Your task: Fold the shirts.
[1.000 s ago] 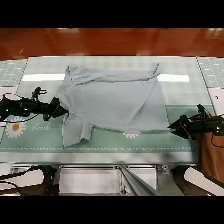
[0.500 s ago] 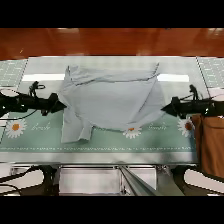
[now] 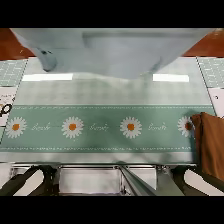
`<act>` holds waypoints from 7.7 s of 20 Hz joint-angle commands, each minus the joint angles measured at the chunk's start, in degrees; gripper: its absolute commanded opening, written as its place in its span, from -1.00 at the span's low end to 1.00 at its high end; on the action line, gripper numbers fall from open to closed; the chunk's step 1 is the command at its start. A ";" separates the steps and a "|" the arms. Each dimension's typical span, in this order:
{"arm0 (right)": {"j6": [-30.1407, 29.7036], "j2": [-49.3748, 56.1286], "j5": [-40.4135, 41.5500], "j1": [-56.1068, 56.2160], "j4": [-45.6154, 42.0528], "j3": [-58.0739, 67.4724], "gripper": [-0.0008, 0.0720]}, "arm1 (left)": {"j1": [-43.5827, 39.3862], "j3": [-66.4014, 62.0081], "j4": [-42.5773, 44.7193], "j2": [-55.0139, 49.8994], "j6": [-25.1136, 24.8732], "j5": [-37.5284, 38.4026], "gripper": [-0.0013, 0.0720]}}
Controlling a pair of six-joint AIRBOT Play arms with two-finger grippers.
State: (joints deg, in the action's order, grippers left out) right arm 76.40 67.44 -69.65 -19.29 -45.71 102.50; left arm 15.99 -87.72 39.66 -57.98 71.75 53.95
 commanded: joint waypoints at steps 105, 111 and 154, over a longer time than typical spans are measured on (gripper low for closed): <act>7.61 -10.99 1.22 -7.13 -23.47 -66.29 0.17 | -2.75 68.24 16.57 0.94 14.23 13.55 -0.92; 7.19 -10.93 -4.22 -14.10 -22.32 -75.38 0.17 | -2.82 68.24 16.55 0.94 14.23 13.57 -0.92; -3.80 32.37 12.68 1.38 8.50 -28.28 -0.90 | -6.73 12.92 10.25 -39.43 11.17 2.23 -0.92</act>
State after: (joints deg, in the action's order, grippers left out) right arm 71.64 97.71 -57.12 -18.00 -37.80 72.69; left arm 9.28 -73.06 49.91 -95.07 82.98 56.53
